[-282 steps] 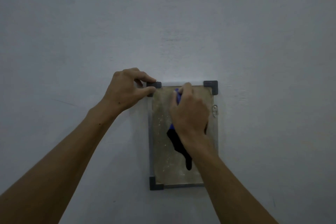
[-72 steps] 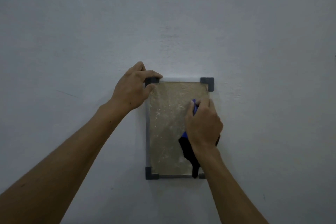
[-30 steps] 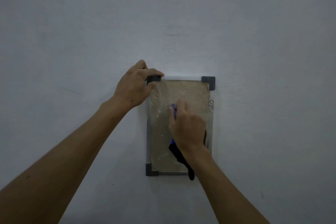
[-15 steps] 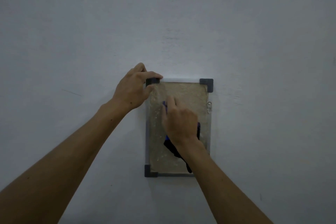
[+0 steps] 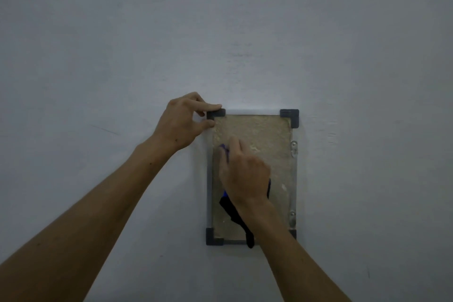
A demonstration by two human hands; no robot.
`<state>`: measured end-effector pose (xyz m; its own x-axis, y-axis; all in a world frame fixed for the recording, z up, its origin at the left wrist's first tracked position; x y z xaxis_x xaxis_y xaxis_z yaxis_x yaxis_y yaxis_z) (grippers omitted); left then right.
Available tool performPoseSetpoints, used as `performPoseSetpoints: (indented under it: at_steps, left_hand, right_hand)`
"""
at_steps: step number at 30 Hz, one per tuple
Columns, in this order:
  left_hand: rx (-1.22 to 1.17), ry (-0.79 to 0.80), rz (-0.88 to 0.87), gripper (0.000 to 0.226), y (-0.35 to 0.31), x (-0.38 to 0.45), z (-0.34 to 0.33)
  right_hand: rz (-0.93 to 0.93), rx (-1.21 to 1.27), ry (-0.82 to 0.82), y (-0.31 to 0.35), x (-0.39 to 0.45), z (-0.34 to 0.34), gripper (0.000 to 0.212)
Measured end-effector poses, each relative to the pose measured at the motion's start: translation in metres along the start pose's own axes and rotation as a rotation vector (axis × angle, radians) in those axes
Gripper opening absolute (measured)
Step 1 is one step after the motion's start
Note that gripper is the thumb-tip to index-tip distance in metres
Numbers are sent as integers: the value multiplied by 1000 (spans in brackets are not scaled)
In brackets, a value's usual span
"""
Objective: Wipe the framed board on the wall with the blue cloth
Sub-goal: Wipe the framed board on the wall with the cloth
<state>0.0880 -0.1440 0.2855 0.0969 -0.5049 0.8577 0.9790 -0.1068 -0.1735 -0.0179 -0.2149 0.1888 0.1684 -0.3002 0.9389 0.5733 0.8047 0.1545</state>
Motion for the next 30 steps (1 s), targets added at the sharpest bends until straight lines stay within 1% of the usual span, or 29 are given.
performPoseSetpoints:
  at_steps: [2,4,6,8,11,14,17,20,21,25,27,30]
  left_hand:
    - [-26,-6,7,42,4,0,2]
    - [-56,-16,14,42,7,-1,2]
    - [-60,-19,17,41,8,0,2]
    - [-53,-14,16,41,9,0,1]
    - [-62,-9,22,41,11,0,2]
    - [-70,-2,25,41,13,1,2]
    - [-86,1,20,40,14,1,2]
    - [-102,3,13,40,15,1,2]
    - [-99,1,10,40,16,2,3]
    - [-105,0,14,40,15,1,1]
    - [-102,1,16,40,15,1,2]
    - [-90,8,22,41,14,1,2]
  right_hand:
    - [-138,29,-30,-28,0,7,21]
    - [-282,50,-126,-53,-4,19,21]
    - [-326,56,-147,-50,-6,20,21]
    - [-257,84,-101,-24,-4,10,21]
    - [-75,47,-5,22,2,-5,21]
    - [-51,73,3,19,10,-4,21]
    - [-28,108,-77,10,21,8,21]
    - [77,37,-111,20,23,13,16]
    - [123,13,-93,24,18,11,15]
    - [251,-29,66,25,-13,-10,13]
    - [252,-20,63,22,-2,-6,13]
    - [158,24,-47,11,26,15,16]
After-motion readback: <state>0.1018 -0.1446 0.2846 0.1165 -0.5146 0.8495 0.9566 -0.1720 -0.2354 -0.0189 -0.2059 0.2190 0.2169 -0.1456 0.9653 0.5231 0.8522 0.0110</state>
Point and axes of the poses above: each hand's wrist, its own x-axis towards the middle knuckle, its own z-axis out of the back of the hand, y = z × x, the point moved 10 cm from there along x, towards the middle knuckle, and after that the axes turned 7 degrees about -x, right-handed, at the moved point
